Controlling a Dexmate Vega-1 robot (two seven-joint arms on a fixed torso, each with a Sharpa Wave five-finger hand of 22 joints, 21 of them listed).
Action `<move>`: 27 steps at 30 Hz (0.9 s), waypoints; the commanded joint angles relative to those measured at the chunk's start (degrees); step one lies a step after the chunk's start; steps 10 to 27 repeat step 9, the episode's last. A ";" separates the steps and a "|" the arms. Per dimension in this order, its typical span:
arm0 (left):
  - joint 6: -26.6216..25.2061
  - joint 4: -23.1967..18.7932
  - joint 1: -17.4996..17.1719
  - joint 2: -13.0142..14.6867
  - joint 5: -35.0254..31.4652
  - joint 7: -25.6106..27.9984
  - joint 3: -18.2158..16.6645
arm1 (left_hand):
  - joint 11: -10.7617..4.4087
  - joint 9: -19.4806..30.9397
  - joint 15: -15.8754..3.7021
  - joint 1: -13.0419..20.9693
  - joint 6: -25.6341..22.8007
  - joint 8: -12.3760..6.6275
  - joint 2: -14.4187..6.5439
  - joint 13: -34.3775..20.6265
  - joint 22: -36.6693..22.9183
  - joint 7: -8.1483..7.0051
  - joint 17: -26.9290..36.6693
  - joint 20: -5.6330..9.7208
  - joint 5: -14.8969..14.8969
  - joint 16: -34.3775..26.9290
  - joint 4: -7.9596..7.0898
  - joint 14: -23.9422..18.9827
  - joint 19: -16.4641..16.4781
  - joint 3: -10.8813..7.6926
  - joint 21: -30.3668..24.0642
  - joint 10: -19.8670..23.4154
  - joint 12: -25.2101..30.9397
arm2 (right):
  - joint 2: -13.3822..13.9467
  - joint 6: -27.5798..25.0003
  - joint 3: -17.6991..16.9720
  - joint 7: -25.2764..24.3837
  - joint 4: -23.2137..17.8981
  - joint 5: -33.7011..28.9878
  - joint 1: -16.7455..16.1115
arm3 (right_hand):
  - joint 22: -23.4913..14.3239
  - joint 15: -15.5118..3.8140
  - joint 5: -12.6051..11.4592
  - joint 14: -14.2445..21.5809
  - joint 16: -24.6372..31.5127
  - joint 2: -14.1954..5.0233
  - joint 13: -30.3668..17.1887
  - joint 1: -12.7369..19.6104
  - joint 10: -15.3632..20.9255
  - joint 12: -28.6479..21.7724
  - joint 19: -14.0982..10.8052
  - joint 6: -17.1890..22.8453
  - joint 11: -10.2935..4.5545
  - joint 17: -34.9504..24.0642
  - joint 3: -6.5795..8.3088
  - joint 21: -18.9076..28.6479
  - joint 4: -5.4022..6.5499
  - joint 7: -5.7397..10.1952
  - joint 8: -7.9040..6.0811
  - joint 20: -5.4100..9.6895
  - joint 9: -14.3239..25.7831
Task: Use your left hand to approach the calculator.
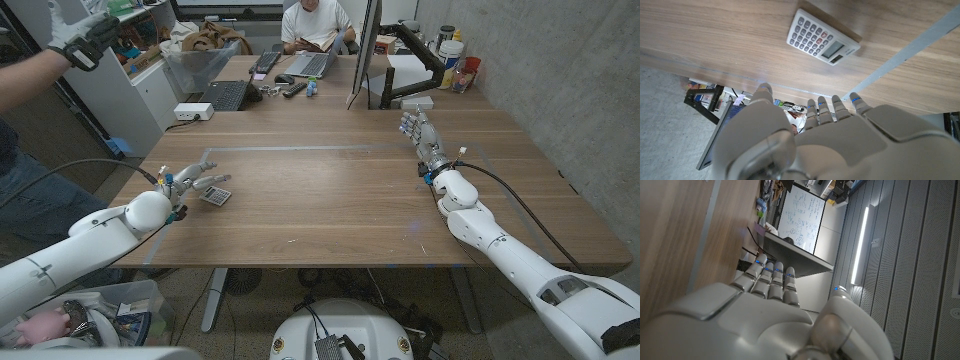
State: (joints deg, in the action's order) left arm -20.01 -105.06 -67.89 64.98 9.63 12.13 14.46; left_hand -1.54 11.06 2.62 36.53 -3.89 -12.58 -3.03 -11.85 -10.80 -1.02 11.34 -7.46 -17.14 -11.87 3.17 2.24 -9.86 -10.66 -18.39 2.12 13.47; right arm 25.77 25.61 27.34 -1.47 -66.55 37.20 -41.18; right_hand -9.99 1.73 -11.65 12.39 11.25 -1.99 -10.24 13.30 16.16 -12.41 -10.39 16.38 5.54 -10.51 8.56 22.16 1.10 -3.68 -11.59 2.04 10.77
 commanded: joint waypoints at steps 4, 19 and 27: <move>1.22 0.87 1.69 0.82 0.87 0.99 2.27 | -0.40 0.13 0.23 0.71 -0.30 0.14 -0.03 -0.21 -0.10 0.13 0.10 -0.32 0.21 -0.15 0.35 -0.20 -1.10 -0.01 0.38 -0.22 -0.25 | -1.05 0.54 -0.17 0.58 1.64 0.06 0.58 | -0.24 0.09 0.14 0.38 0.00 -0.14 -0.31 0.70 0.52 0.20 -0.56 0.16 0.08 -0.29 0.05 -0.25 -0.02 0.04 0.22 0.56 0.18; 1.31 0.59 1.93 1.17 0.93 1.14 2.53 | -0.39 0.14 0.14 0.74 -0.68 0.02 -0.05 -0.22 -0.10 0.13 0.10 -0.31 0.23 -0.17 0.38 -0.32 -0.99 -0.01 0.40 0.07 -0.15 | -1.08 0.45 -0.26 0.71 1.81 0.04 0.62 | -0.24 0.10 0.14 0.41 0.00 -0.16 -0.31 0.69 0.53 0.21 -0.60 0.16 0.13 -0.29 0.03 -0.33 -0.03 0.08 0.23 0.54 0.18; 1.31 0.59 1.93 1.17 0.93 1.14 2.53 | -0.39 0.14 0.14 0.74 -0.68 0.02 -0.05 -0.22 -0.10 0.13 0.10 -0.31 0.23 -0.17 0.38 -0.32 -0.99 -0.01 0.40 0.07 -0.15 | -1.08 0.45 -0.26 0.71 1.81 0.04 0.62 | -0.24 0.10 0.14 0.41 0.00 -0.16 -0.31 0.69 0.53 0.21 -0.60 0.16 0.13 -0.29 0.03 -0.33 -0.03 0.08 0.23 0.54 0.18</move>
